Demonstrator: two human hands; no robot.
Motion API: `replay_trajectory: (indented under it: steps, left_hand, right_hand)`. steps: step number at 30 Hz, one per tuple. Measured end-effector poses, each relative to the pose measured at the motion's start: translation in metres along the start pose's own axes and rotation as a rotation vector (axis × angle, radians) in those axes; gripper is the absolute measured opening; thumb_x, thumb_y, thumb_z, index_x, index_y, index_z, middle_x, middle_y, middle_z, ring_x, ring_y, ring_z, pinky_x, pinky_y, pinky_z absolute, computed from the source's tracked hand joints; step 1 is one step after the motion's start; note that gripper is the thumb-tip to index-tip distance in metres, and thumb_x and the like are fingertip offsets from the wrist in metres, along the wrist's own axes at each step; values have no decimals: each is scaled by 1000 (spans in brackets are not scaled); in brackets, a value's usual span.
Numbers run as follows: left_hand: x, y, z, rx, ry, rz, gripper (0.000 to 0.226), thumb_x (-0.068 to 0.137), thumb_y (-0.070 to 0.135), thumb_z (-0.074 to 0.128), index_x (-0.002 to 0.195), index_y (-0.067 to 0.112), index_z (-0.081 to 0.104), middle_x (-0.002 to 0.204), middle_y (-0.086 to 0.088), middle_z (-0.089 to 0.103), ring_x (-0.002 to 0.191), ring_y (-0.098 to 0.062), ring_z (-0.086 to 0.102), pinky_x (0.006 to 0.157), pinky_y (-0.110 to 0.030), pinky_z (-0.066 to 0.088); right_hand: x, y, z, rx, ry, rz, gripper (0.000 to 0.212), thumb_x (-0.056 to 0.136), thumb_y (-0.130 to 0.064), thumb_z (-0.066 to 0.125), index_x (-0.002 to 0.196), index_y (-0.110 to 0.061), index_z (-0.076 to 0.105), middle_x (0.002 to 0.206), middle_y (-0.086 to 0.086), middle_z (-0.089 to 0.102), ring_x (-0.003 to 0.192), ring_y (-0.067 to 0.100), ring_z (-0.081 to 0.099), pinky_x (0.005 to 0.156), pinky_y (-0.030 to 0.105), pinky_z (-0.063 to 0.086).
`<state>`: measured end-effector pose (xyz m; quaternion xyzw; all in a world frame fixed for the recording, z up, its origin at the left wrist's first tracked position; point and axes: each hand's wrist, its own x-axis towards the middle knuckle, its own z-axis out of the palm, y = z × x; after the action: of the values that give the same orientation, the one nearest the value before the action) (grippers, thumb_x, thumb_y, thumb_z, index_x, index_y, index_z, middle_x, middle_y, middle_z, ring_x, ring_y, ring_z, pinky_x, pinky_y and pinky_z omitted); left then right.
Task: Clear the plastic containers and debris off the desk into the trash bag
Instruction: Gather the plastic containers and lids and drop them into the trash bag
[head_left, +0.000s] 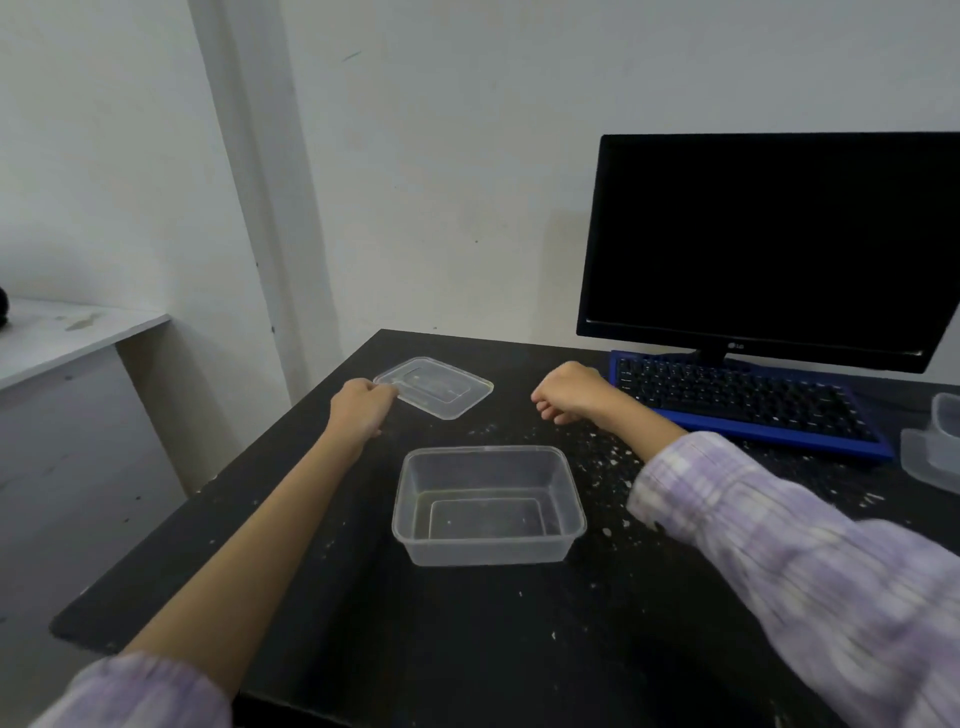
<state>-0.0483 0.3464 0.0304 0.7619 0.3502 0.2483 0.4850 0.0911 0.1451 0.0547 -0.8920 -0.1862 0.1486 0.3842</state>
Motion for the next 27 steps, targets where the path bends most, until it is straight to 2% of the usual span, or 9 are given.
replay_trajectory:
  steps: [3, 8, 12, 14, 15, 16, 18, 23, 27]
  left_hand:
    - [33, -2, 3, 83, 9, 26, 20, 87, 17, 51, 68, 16, 47, 79, -10, 49, 75, -21, 44, 69, -34, 44]
    - [90, -10, 9, 212, -5, 62, 31, 86, 15, 51, 59, 11, 37, 59, -5, 34, 65, -21, 35, 54, -31, 26]
    - [122, -12, 15, 236, -25, 20, 36, 87, 19, 50, 56, 13, 33, 58, -3, 33, 62, -21, 35, 54, -32, 26]
    - [131, -12, 20, 267, -95, -1, 26, 90, 25, 50, 73, 6, 53, 74, -9, 52, 81, -28, 50, 66, -33, 35]
    - [136, -15, 24, 285, -147, -16, 30, 91, 29, 50, 98, 0, 59, 97, -14, 59, 99, -32, 53, 78, -35, 39]
    - [140, -18, 27, 306, -190, -33, 45, 92, 32, 50, 121, -2, 52, 121, -16, 56, 116, -33, 49, 91, -36, 39]
    - [143, -19, 32, 338, -246, -41, 62, 93, 36, 49, 141, 0, 34, 143, -17, 41, 131, -33, 39, 103, -38, 33]
    - [140, -9, 28, 234, -223, -49, 66, 94, 38, 49, 142, -4, 29, 146, -18, 37, 128, -34, 42, 106, -41, 36]
    - [127, 5, 18, 28, -222, -37, 48, 98, 36, 40, 115, -7, 56, 124, -22, 58, 116, -35, 55, 104, -44, 41]
  right_hand:
    - [30, -14, 13, 57, -78, 76, 24, 89, -10, 47, 96, 1, 67, 74, 7, 64, 62, 12, 61, 57, 20, 51]
    - [69, -26, 35, 132, -193, 168, 18, 90, -9, 46, 89, 0, 61, 75, 11, 63, 63, 14, 61, 57, 21, 51]
    - [86, -31, 51, 238, -264, 284, 20, 91, -11, 48, 101, 4, 56, 83, 16, 64, 70, 18, 63, 59, 23, 53]
    - [90, -33, 57, 299, -283, 314, 23, 92, -11, 49, 105, 6, 55, 82, 17, 62, 69, 19, 62, 55, 23, 52]
    - [92, -34, 59, 323, -289, 324, 25, 92, -11, 49, 107, 7, 55, 83, 17, 62, 69, 19, 62, 53, 23, 52]
    - [93, -36, 60, 344, -294, 334, 26, 91, -11, 49, 110, 7, 55, 84, 17, 62, 69, 19, 61, 52, 23, 52]
    - [95, -38, 60, 384, -306, 367, 30, 92, -11, 49, 115, 7, 54, 89, 17, 61, 71, 19, 61, 52, 24, 52]
    - [87, -38, 51, 545, -255, 341, 32, 94, -6, 45, 123, 8, 46, 121, 26, 55, 92, 29, 65, 61, 30, 56]
    - [79, -36, 36, 667, -127, 233, 31, 94, -10, 44, 120, 7, 51, 116, 26, 59, 99, 32, 65, 72, 33, 54]
